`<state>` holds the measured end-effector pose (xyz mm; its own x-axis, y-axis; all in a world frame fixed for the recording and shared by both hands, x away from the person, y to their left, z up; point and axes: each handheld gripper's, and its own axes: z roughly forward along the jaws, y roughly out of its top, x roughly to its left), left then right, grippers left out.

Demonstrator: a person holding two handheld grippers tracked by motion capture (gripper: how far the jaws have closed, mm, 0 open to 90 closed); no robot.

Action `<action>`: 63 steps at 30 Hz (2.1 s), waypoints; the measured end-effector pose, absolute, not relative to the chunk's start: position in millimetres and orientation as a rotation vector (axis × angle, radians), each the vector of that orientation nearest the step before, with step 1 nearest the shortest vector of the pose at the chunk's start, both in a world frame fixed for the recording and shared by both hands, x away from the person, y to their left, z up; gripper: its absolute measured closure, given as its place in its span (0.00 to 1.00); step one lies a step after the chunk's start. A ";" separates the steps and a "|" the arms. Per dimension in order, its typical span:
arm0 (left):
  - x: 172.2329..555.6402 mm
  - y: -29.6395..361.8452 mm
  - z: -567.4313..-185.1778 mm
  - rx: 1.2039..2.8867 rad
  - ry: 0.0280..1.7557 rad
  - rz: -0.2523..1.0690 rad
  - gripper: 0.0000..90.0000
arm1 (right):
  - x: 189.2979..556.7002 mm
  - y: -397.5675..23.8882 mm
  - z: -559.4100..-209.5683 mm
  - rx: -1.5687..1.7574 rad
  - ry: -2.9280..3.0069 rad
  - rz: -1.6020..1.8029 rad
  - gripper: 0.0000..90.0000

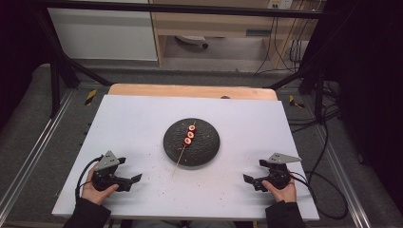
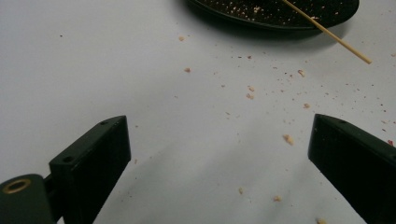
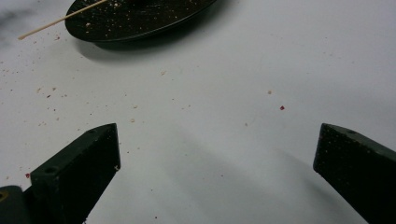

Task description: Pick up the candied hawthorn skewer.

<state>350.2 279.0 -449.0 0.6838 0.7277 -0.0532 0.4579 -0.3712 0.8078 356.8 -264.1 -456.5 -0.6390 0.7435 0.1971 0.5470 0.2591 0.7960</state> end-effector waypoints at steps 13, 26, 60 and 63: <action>349.6 270.0 -445.8 2.034 0.905 0.388 0.05 | 356.2 -263.5 -455.8 1.217 2.311 1.332 0.02; 351.0 255.9 -438.6 2.030 0.886 0.374 0.04 | 356.4 -262.5 -455.4 1.217 2.310 1.333 0.02; 383.6 164.5 -405.1 2.116 0.912 0.430 0.11 | 356.1 -261.1 -453.3 1.213 2.311 1.313 0.01; 389.0 154.9 -406.6 2.127 0.930 0.422 0.15 | 356.3 -260.9 -453.6 1.210 2.313 1.315 0.01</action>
<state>389.0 154.9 -406.6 0.6799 0.7333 -0.0021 0.4809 -0.4437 0.7562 356.3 -260.9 -453.6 -0.6374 0.7450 0.1966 0.5501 0.2613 0.7932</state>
